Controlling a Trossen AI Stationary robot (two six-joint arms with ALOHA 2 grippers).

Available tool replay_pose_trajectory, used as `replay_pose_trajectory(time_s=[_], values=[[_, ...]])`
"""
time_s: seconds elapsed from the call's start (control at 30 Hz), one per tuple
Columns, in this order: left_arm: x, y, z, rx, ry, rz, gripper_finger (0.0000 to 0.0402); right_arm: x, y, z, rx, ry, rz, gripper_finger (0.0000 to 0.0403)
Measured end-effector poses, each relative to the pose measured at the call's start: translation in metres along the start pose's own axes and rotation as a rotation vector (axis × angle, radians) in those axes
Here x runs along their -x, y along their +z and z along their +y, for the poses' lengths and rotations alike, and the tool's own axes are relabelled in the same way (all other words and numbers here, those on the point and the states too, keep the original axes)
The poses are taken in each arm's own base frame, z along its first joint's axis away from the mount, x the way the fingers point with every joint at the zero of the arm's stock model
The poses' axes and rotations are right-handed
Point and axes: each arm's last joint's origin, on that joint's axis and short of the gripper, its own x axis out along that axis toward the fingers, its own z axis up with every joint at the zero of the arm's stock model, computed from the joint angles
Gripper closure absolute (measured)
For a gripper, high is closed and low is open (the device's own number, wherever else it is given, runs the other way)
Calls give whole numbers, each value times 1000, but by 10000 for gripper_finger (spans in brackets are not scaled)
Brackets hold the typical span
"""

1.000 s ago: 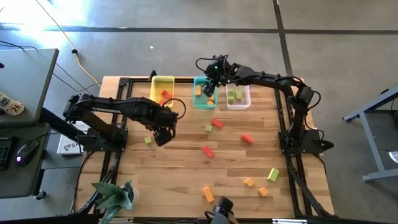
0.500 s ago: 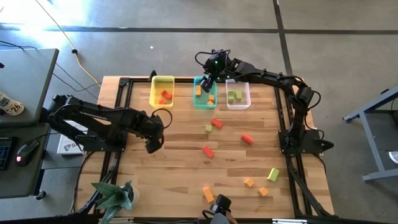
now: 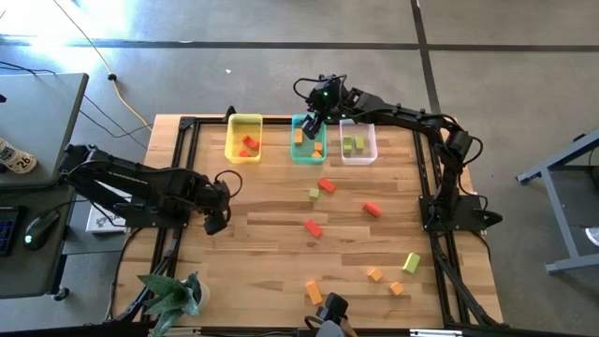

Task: Sort & place blocks by color
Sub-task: Put the green block into the transparent bin

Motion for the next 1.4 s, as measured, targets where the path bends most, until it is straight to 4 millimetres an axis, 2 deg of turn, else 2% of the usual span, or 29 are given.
replay_pose_trajectory(time_s=[0.37,0.57,0.87,1.03,1.2,1.4], values=[[-1,0,2,41,-8,4,177,0,0,0,-3,0,1,175],[-4,3,1,30,33,-32,177,0,0,0,-77,-1,1,175],[-20,10,-1,-78,101,51,167,0,0,-1,-156,-32,-1,175],[-32,18,5,-93,144,120,154,0,0,0,-225,-30,-2,175],[-43,26,12,-104,72,206,155,-1,0,6,-263,-18,0,175],[-48,32,18,-97,59,217,156,-1,0,15,-256,-29,0,175]])
